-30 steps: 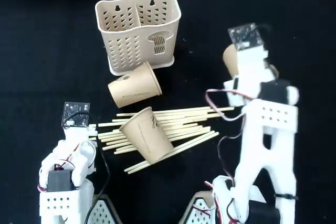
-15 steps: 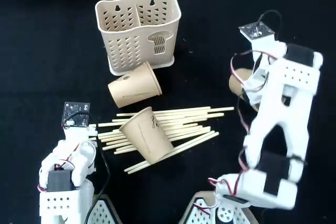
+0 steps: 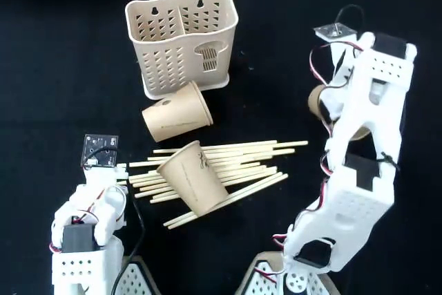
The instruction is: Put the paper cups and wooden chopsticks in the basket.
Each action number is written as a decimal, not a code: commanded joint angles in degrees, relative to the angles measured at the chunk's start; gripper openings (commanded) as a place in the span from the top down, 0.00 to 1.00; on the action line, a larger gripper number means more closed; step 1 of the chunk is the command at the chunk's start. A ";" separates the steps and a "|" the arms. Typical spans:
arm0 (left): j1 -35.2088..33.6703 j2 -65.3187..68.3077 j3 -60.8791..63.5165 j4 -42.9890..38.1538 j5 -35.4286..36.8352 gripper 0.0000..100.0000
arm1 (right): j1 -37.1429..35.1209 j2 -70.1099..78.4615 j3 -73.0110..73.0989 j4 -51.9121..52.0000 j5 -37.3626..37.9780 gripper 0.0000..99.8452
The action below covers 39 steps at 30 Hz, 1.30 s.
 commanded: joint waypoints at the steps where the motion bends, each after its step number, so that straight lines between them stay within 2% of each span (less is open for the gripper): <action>1: -0.40 -0.44 0.84 1.05 0.18 0.97 | -0.35 0.04 -6.11 -0.09 0.62 0.99; 7: -0.40 -0.44 0.84 1.05 0.18 0.97 | -2.99 -0.04 -8.48 1.67 0.53 0.99; 10: -0.40 -0.44 0.84 1.05 0.18 0.97 | -0.26 -1.71 -8.40 2.20 0.62 0.99; 14: -0.40 -0.44 0.84 1.05 0.18 0.97 | 4.84 -6.11 -6.20 2.20 4.40 0.99; 20: -0.40 -0.44 0.84 1.05 0.18 0.97 | 7.91 -16.48 6.46 2.20 9.67 0.99; 25: -0.40 -0.44 0.84 1.05 0.18 0.97 | 7.65 -27.56 19.12 2.20 10.37 0.99; 29: -0.40 -0.44 0.84 1.05 0.18 0.97 | 10.11 -33.89 26.24 2.20 11.43 0.99; 34: -0.40 -0.44 0.84 1.05 0.18 0.97 | 13.98 -35.38 30.37 1.93 17.67 0.99; 39: -0.40 -0.44 0.84 1.05 0.18 0.97 | 14.42 -31.78 31.96 0.53 18.37 0.99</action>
